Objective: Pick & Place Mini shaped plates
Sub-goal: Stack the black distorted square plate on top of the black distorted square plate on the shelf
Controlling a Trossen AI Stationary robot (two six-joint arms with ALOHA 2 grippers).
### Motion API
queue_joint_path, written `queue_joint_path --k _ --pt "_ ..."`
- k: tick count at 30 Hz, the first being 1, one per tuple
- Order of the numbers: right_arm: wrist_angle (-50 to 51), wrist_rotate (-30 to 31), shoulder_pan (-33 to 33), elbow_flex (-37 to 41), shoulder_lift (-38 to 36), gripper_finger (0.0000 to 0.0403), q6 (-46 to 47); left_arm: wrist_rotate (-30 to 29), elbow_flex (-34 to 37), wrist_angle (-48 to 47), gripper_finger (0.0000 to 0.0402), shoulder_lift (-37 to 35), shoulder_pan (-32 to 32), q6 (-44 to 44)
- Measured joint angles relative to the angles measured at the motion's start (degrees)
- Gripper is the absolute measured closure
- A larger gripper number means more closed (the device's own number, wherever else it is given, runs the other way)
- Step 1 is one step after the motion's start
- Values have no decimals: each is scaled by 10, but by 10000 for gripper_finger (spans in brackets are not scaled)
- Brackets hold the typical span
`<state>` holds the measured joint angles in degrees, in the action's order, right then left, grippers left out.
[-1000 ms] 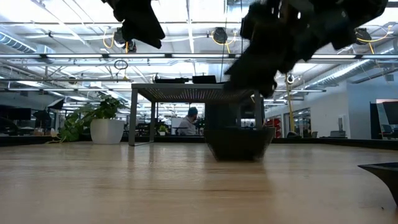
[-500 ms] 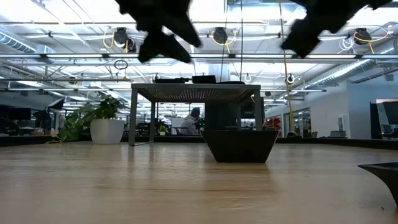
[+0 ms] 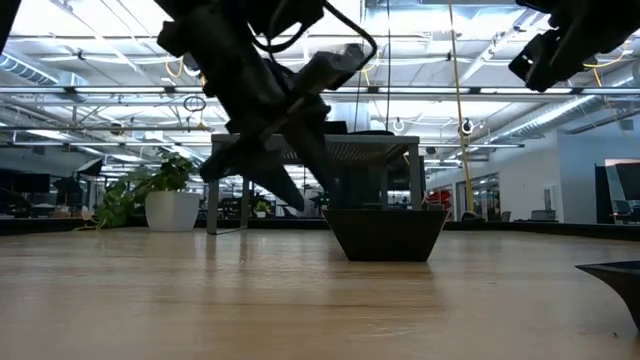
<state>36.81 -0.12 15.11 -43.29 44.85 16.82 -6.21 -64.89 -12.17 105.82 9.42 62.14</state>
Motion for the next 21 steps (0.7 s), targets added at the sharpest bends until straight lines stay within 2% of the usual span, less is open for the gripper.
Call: queue_joint_path --k 3,7,13,21 --pt "8 0 0 0 -3 268 -14 -17 -1 5 220 7 3 2" --pt "16 0 0 0 -2 268 -30 -16 -2 34 220 19 10 3" --pt "16 0 0 0 1 268 -30 -11 0 20 220 37 30 17" --pt "12 0 0 0 4 268 -45 -14 0 49 221 63 43 27"
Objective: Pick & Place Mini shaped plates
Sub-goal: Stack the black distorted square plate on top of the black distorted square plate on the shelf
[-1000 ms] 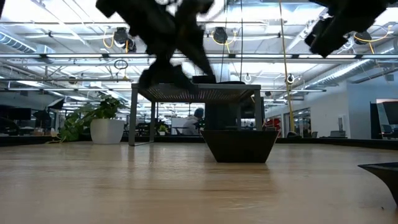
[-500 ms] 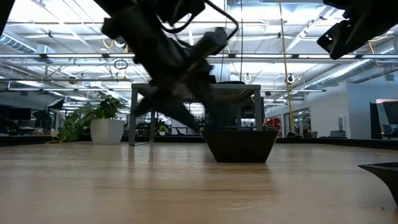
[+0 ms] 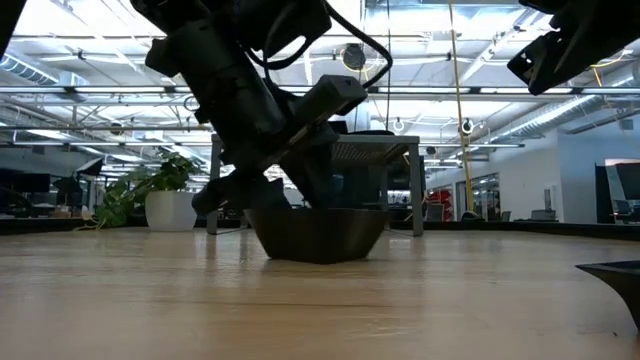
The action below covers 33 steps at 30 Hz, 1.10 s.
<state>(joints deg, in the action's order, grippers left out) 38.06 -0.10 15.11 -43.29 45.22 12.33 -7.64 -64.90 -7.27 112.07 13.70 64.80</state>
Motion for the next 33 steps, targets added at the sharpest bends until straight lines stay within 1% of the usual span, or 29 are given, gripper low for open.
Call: queue_joint_path --k 2,4,7,11,12,17,21,24,27,33 --pt "-1 0 0 0 1 268 0 0 0 0 229 0 2 0" --pt "0 0 0 0 1 268 0 -1 0 -3 249 1 2 -2" --pt "0 0 0 0 1 268 0 -2 0 2 300 -2 2 -4" --pt "-1 0 0 0 1 268 3 0 0 28 383 -3 1 -1" --pt "-1 0 0 0 1 268 3 0 0 41 391 -3 1 -1" --pt "-1 0 0 0 1 268 4 1 0 120 393 -5 -3 -13" --pt "-1 0 0 0 1 268 4 -10 0 176 394 -23 -15 -25" --pt "-1 -1 0 0 1 268 1 -29 0 189 393 -49 -28 -57" --pt "-1 -1 0 0 1 268 -1 -53 0 185 397 -89 -46 -112" --pt "-5 0 0 0 1 268 -46 -129 0 156 391 -191 -100 -223"
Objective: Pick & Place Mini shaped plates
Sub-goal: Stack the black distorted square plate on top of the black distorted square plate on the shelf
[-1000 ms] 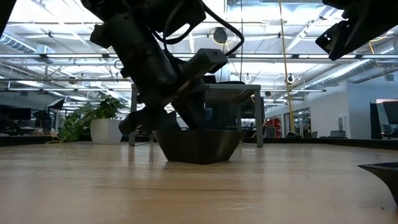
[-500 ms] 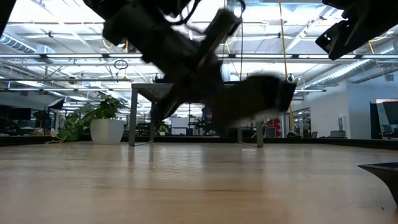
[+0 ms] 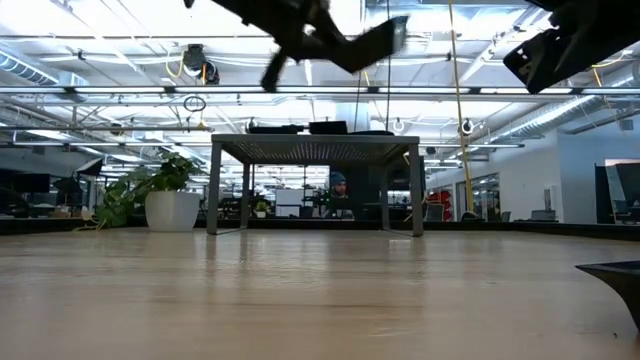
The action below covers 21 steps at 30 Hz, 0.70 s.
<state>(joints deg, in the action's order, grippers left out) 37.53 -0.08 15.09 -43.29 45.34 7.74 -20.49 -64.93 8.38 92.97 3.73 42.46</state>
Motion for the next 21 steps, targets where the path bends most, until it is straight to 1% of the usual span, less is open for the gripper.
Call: queue_joint_path --k 4,9,12,16,19,21 --pt "-8 7 0 0 0 268 -5 -32 0 -35 397 -66 -56 -30" --pt "-25 44 0 0 0 268 -5 -38 0 -74 386 -121 -144 -93" --pt "-33 65 -1 0 0 268 -6 -37 0 -110 396 -129 -196 -111" --pt "-33 123 -1 0 0 268 -6 -33 0 -170 391 -128 -250 -103" --pt "-33 168 -1 0 0 268 -6 -31 0 -213 389 -122 -279 -73" --pt "-33 189 -1 0 0 268 -5 -30 1 -226 396 -122 -292 -49"
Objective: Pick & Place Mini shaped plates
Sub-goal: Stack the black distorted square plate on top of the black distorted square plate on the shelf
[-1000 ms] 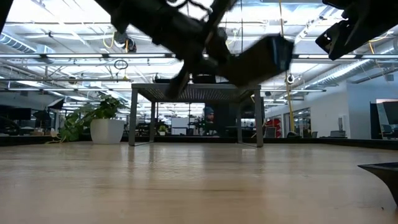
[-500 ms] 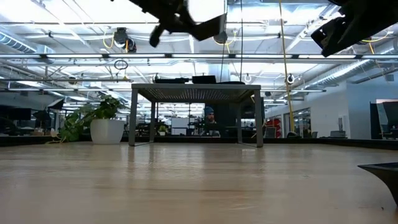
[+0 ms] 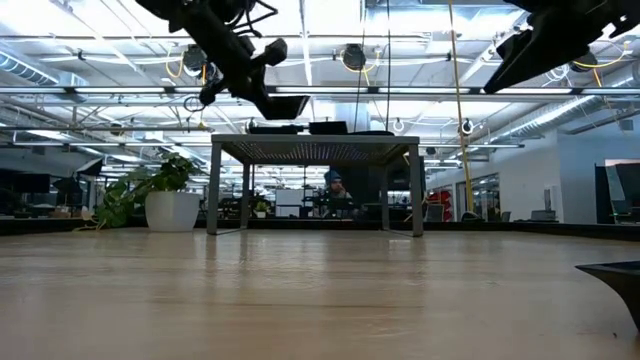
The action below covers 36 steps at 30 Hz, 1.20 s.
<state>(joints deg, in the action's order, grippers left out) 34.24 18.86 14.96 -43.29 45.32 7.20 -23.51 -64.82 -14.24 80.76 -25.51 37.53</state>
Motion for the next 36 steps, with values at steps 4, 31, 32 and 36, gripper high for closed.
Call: queue_joint_path --k 4,31,32,36 --pt "0 24 0 0 0 268 0 0 -1 -6 391 -1 -18 16" --pt "84 -153 2 0 0 268 113 94 -1 145 247 -9 -27 -39" --pt "105 -194 6 0 0 268 135 114 -2 170 244 -10 -23 -45" --pt "128 -264 46 17 1 268 200 177 -2 219 241 -9 6 -59"
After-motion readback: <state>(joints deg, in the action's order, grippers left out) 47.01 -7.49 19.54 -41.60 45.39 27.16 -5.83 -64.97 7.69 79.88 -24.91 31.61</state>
